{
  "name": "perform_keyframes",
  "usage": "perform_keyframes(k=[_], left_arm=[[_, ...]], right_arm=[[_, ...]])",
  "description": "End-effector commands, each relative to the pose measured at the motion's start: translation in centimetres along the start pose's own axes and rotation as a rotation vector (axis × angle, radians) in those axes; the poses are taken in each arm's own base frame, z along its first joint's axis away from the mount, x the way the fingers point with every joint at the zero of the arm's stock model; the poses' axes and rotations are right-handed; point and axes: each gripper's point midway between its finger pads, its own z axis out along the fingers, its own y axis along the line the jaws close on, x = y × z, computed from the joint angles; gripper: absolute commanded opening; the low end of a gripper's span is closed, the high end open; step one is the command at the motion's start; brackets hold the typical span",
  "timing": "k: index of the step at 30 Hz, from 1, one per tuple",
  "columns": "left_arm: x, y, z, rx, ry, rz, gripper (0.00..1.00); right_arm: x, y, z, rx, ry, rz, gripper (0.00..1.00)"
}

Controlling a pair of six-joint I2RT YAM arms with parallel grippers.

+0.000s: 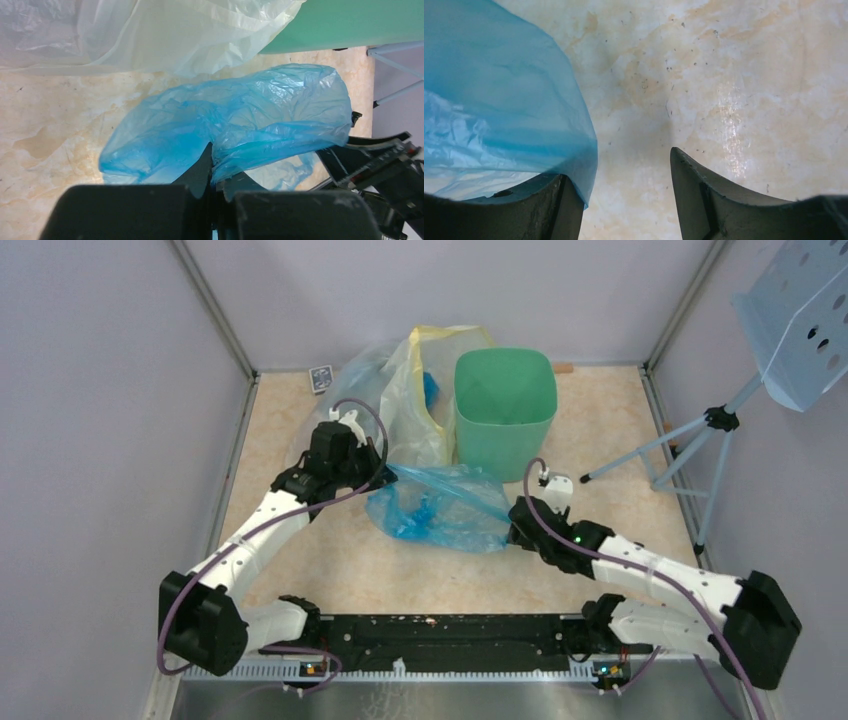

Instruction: Put the trash bags into the trash bin

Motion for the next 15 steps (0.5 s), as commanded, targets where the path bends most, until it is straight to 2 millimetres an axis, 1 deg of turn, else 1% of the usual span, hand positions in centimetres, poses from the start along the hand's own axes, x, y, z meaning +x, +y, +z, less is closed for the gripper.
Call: perform_keyframes(k=[1, 3, 4, 5, 7, 10, 13, 15], left_arm=[[-1.3, 0.1, 0.1, 0.01, -0.041, 0.027, 0.0], [-1.1, -0.5, 0.0, 0.038, -0.029, 0.03, 0.0], [-1.1, -0.9, -0.1, 0.061, -0.021, 0.04, 0.0], [-0.9, -1.4, -0.3, 0.085, -0.01, 0.048, 0.0], [-0.6, -2.3, -0.5, 0.134, 0.011, 0.05, 0.0], [-0.2, -3.1, -0.6, 0.181, 0.044, 0.035, 0.0], [0.2, -3.3, -0.4, 0.185, 0.073, 0.019, 0.0], [0.4, -3.2, -0.3, 0.181, 0.087, 0.004, 0.0]], right_arm=[[-0.9, 0.9, -2.4, -0.166, -0.022, -0.05, 0.59], [-1.5, 3.8, -4.2, -0.376, -0.045, -0.155, 0.59], [-1.9, 5.1, -5.2, -0.468, -0.062, -0.202, 0.61], [-2.5, 5.8, -6.0, -0.514, -0.082, -0.22, 0.62], [-3.9, 7.2, -7.5, -0.583, -0.122, -0.264, 0.62], [-5.8, 8.5, -8.6, -0.595, -0.194, -0.339, 0.61], [-6.7, 11.0, -10.5, -0.651, -0.273, -0.444, 0.61], [-6.7, 13.2, -11.6, -0.707, -0.308, -0.506, 0.6]])
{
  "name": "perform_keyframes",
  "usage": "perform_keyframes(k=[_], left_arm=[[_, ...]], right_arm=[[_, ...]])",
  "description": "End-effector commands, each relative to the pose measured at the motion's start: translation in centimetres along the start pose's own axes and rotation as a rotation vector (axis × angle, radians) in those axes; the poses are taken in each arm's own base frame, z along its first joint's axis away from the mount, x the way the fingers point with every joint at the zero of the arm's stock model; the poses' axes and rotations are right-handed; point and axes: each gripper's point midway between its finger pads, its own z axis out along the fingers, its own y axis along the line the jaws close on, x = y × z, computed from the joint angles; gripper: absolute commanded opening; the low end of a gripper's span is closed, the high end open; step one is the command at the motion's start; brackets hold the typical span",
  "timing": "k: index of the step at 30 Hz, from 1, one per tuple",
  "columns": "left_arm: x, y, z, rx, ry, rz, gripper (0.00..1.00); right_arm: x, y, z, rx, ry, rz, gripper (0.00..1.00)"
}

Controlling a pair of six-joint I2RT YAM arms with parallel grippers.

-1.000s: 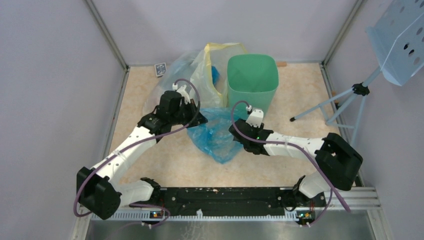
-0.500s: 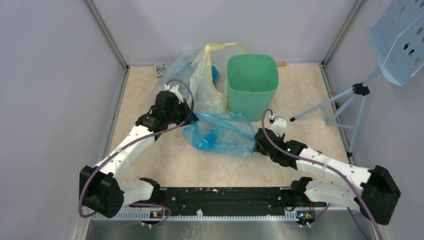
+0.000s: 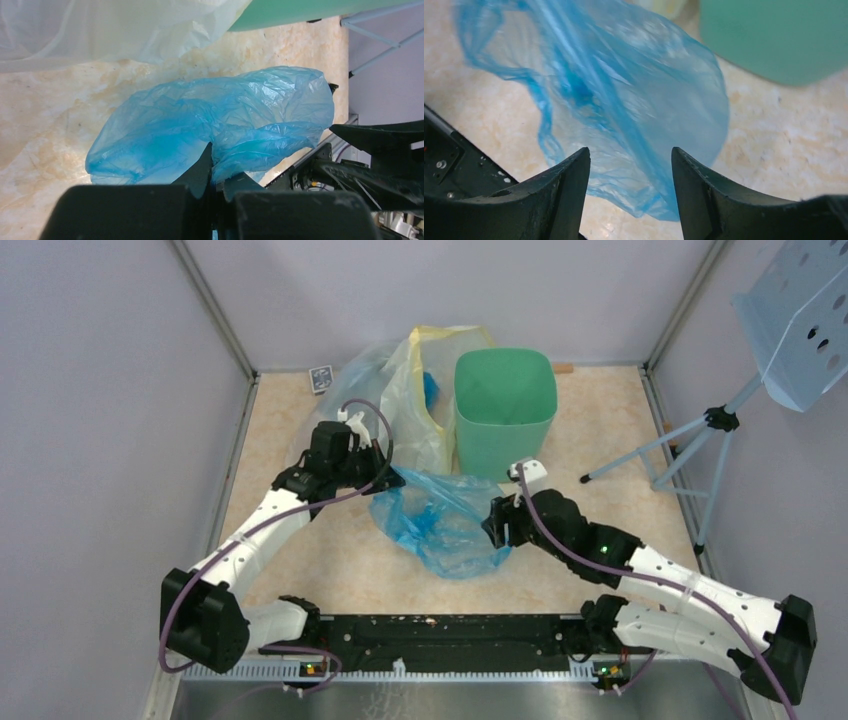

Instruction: Put the trash bags into the trash bin

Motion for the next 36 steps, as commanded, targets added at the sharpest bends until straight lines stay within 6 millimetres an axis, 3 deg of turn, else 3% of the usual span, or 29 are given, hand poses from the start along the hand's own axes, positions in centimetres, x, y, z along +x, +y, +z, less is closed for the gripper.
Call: perform_keyframes(k=[1, 3, 5, 7, 8, 14, 20, 23, 31, 36], left_arm=[[-0.9, -1.6, 0.0, 0.064, 0.003, -0.004, 0.0], [-0.8, -1.8, 0.0, 0.072, 0.008, -0.016, 0.0], [-0.8, -1.9, -0.1, 0.072, 0.008, -0.022, 0.0], [-0.9, -1.9, -0.2, 0.072, 0.007, -0.022, 0.0], [-0.9, -2.0, -0.3, 0.07, 0.007, -0.021, 0.0], [-0.7, -3.0, -1.1, 0.103, 0.027, -0.029, 0.0], [-0.3, -4.5, -2.5, 0.149, 0.048, -0.029, 0.0], [0.4, -6.5, -4.0, 0.237, 0.094, -0.036, 0.0], [1.6, -10.1, -8.4, 0.377, 0.144, 0.01, 0.0], [1.5, -13.3, -11.4, 0.505, 0.174, 0.05, 0.0]], right_arm=[[-5.4, 5.7, -0.1, -0.156, -0.159, -0.198, 0.57], [-5.5, 8.0, 0.5, -0.213, -0.179, -0.256, 0.51], [-5.0, 10.3, 1.4, -0.273, -0.192, -0.316, 0.32], [-5.2, 12.2, 2.2, -0.328, -0.241, -0.339, 0.06], [-4.5, 12.5, 2.8, -0.339, -0.237, -0.362, 0.0], [-2.5, 11.4, 7.6, -0.241, -0.317, -0.477, 0.0], [1.8, 10.2, 12.9, -0.131, -0.194, -0.585, 0.0], [3.4, 9.4, 14.7, -0.079, -0.133, -0.616, 0.0], [3.9, 6.5, 16.9, -0.096, -0.053, -0.456, 0.0], [5.3, 4.8, 17.7, -0.126, 0.065, -0.338, 0.0]])
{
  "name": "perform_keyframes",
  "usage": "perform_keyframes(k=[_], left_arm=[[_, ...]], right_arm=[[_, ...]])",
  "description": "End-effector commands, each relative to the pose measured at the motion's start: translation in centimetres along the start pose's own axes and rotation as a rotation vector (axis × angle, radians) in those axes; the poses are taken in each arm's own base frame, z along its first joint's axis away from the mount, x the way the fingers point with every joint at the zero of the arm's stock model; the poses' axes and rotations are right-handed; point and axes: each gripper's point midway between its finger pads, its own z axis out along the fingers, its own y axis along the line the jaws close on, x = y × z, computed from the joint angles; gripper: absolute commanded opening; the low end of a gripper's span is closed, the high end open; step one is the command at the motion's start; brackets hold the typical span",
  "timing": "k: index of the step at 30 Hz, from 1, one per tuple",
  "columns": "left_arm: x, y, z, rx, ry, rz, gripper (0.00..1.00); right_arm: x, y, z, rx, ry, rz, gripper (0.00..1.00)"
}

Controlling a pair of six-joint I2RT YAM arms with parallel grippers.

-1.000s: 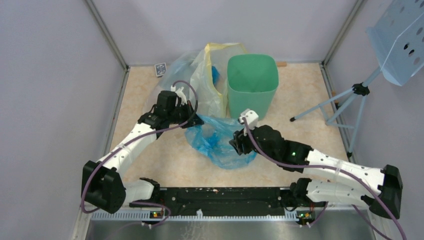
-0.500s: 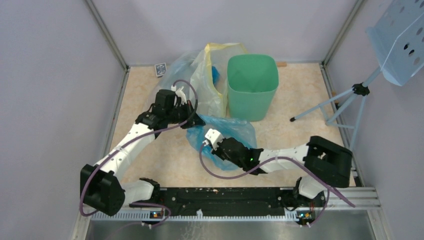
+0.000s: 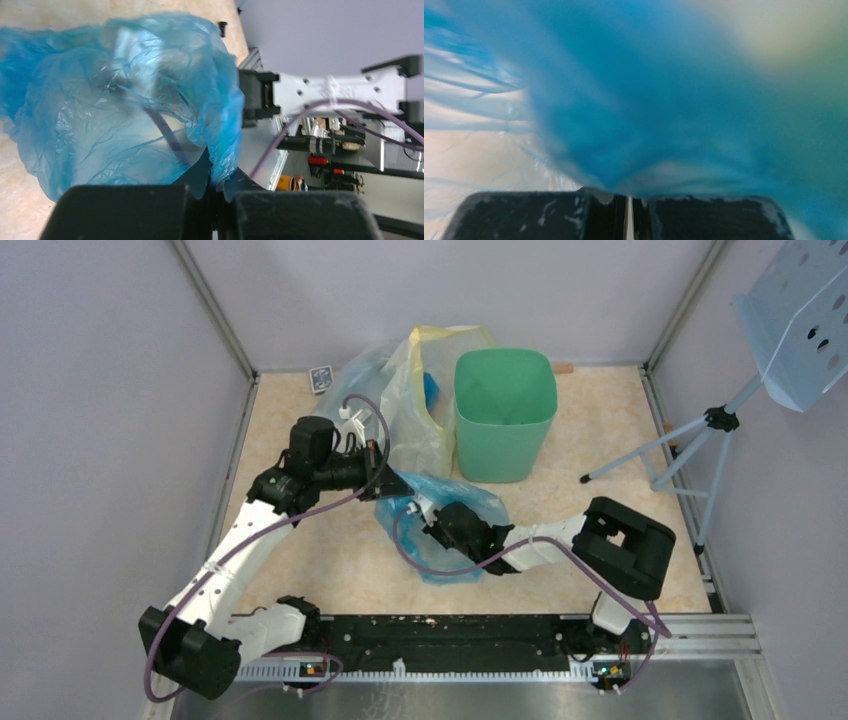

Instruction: Put the trash bags into the trash bin

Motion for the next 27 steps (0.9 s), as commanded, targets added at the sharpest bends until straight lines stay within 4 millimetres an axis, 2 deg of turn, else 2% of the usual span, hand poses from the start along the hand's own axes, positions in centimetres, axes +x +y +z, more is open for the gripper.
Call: perform_keyframes(k=[1, 4, 6, 10, 14, 17, 22, 24, 27], left_arm=[[0.3, -5.7, -2.4, 0.181, 0.045, 0.074, 0.0], [0.3, -9.0, -4.2, 0.27, 0.051, 0.127, 0.0], [0.0, -10.4, -5.2, 0.288, 0.021, 0.163, 0.0], [0.2, -12.4, -6.6, 0.332, 0.005, 0.192, 0.0], [0.2, -13.3, -7.2, 0.362, -0.001, 0.215, 0.0], [-0.3, -13.3, -7.0, 0.351, -0.013, 0.219, 0.0], [-1.1, -10.6, -5.2, 0.266, -0.031, 0.186, 0.0], [-1.0, -9.5, -4.5, 0.251, -0.023, 0.166, 0.0], [-1.1, -8.8, -4.0, 0.237, -0.022, 0.161, 0.0]], right_arm=[[-0.7, 0.7, 0.7, -0.087, 0.046, 0.14, 0.0], [-0.3, 0.7, 0.7, -0.085, 0.084, 0.194, 0.0], [0.1, 0.6, 0.5, -0.093, 0.099, 0.251, 0.0], [0.6, 0.5, -0.1, -0.119, 0.121, 0.388, 0.0], [0.1, 0.1, -1.4, -0.122, 0.114, 0.397, 0.0], [-1.0, -0.4, -3.0, -0.119, 0.069, 0.361, 0.0], [-2.9, -0.9, -5.8, -0.086, -0.022, 0.267, 0.0], [-4.0, -1.8, -6.7, -0.049, -0.058, 0.263, 0.0], [-4.6, -3.6, -7.1, 0.05, -0.043, 0.276, 0.0]])
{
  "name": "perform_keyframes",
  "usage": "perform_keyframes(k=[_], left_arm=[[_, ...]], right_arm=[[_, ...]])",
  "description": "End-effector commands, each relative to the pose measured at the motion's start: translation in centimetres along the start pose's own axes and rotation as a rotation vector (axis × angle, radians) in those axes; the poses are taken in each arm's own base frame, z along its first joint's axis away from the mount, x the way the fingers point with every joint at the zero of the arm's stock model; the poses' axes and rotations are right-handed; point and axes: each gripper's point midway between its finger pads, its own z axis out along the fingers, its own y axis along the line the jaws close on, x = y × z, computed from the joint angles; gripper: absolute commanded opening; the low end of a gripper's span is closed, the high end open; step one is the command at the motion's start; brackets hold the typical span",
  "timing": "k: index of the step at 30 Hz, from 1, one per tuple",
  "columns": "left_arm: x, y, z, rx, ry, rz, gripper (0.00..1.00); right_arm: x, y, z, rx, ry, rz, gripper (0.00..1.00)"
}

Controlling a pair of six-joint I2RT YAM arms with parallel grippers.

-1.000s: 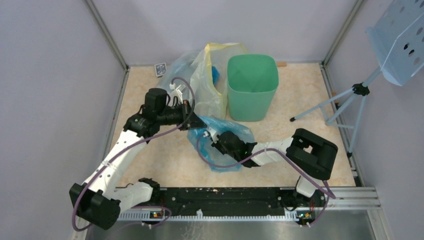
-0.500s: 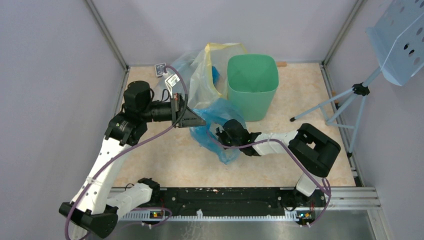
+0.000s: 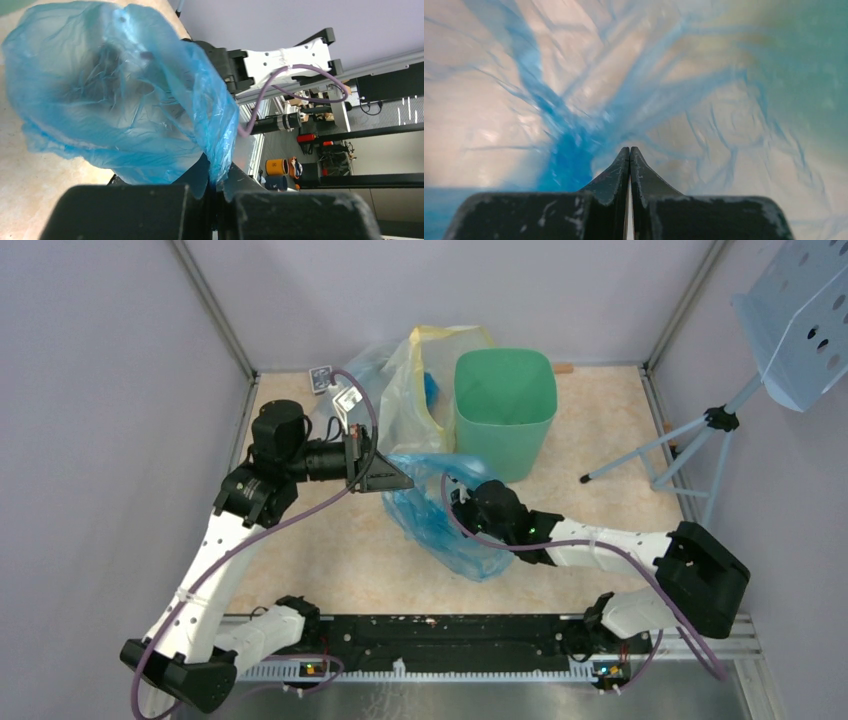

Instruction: Put the trash bags into the trash bin

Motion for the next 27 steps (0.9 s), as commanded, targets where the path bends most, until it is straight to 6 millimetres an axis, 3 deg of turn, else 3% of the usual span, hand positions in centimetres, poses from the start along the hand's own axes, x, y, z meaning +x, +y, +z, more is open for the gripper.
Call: perform_keyframes(k=[1, 5, 8, 10, 13, 16, 20, 23, 27], left_arm=[[-0.4, 1.2, 0.4, -0.021, -0.018, 0.033, 0.0], [-0.6, 1.5, 0.5, -0.033, -0.016, 0.05, 0.02], [-0.6, 3.7, 0.6, -0.124, -0.026, 0.054, 0.03], [-0.2, 6.0, 0.8, -0.2, -0.019, 0.04, 0.02], [0.8, 9.5, 0.8, -0.308, 0.002, 0.012, 0.0], [1.2, 11.6, 0.6, -0.388, 0.007, 0.01, 0.0], [1.2, 12.3, 0.3, -0.427, 0.001, 0.023, 0.0], [1.1, 12.5, 0.3, -0.434, 0.002, 0.022, 0.0], [1.2, 13.2, 0.6, -0.44, 0.006, 0.013, 0.0]], right_arm=[[-2.7, -1.7, -1.1, 0.118, -0.046, -0.022, 0.0], [-4.2, 0.5, -1.5, -0.005, -0.09, -0.031, 0.0], [-5.7, 3.2, -2.2, -0.14, -0.142, -0.023, 0.0], [-5.9, 2.9, -2.0, -0.099, -0.139, -0.004, 0.0], [-4.8, -0.4, -1.3, 0.11, -0.078, 0.043, 0.0], [-3.5, -7.0, -2.9, 0.542, 0.007, 0.11, 0.0], [-3.4, -9.8, -5.2, 0.733, 0.008, 0.087, 0.0], [-4.5, -9.1, -5.5, 0.661, -0.025, 0.072, 0.0], [-5.4, -3.8, -3.9, 0.287, -0.105, 0.063, 0.0]])
